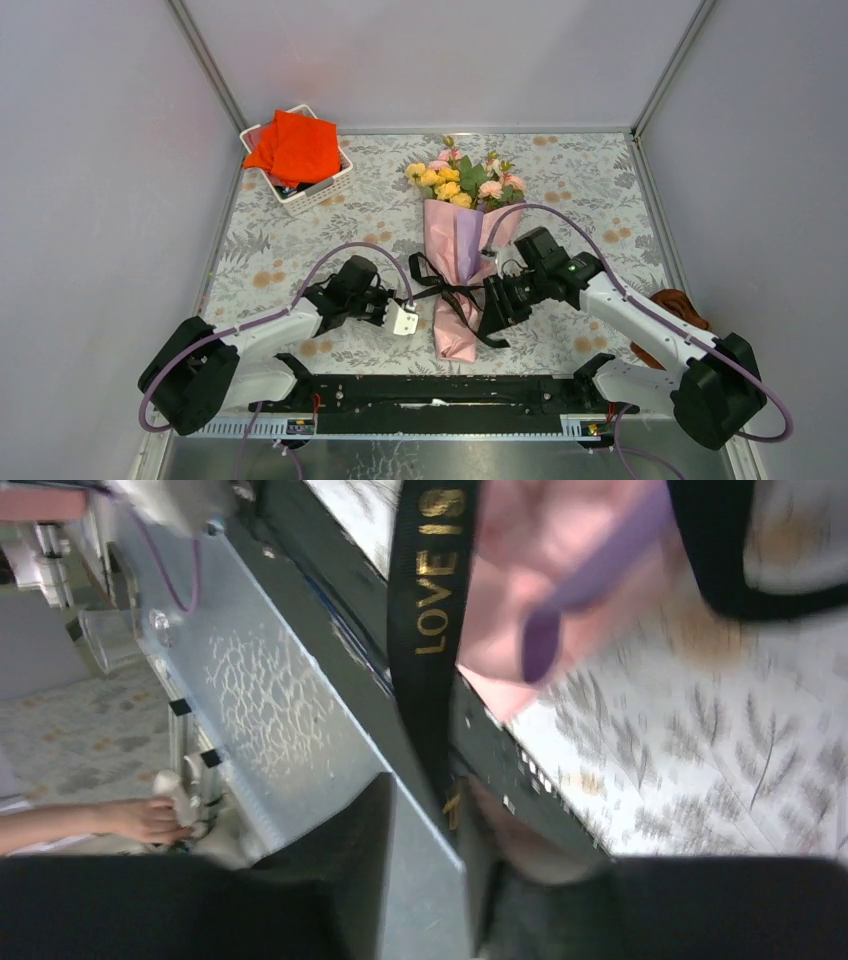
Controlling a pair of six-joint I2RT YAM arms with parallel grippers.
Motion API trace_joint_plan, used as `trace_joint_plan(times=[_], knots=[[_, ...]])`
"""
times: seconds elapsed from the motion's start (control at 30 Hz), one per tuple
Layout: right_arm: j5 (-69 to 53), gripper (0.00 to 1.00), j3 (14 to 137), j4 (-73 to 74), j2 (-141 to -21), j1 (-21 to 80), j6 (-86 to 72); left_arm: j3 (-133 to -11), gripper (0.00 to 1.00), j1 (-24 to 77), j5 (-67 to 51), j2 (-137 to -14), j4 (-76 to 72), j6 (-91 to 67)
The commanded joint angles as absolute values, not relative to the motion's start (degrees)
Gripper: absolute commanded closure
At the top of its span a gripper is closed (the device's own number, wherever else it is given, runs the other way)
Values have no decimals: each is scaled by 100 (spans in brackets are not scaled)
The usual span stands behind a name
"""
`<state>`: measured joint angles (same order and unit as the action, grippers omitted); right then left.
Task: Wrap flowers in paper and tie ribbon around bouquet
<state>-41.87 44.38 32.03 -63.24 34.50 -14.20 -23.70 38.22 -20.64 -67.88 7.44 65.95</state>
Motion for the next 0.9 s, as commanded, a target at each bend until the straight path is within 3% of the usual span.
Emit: trace_joint_plan(times=[0.0, 0.03, 0.1, 0.23, 0.3, 0.37, 0.5, 0.87], knots=[[-3655, 50, 4420, 4158, -6424, 3488, -1232, -2413, 67, 3850, -2311, -6709, 990, 7006], [-3345, 43, 4569, 4259, -6361, 3481, -1192, -2567, 46, 3850, -2377, -6702, 1262, 7168], [-2515, 34, 4837, 4240, -6116, 3399, -1197, -2916, 26, 3843, -2465, -6713, 1984, 7536], [-1844, 24, 4587, 3410, -5751, 2787, -1460, -3699, 15, 3506, -2485, -6968, 2692, 7623], [-1503, 21, 4411, 3031, -6024, 2700, -1708, -3941, 9, 3159, -2674, -7191, 2018, 7202], [-1732, 5, 4356, 2808, -6514, 2696, -1641, -3926, 2, 3116, -2579, -7416, 1053, 6792], [-1967, 2, 4128, 2319, -7126, 2696, -1363, -3837, 1, 3311, -2657, -7923, 92, 6912], [-2530, 6, 3792, 1402, -7963, 2752, -1566, -4113, 1, 3363, -2728, -9055, -538, 7183]])
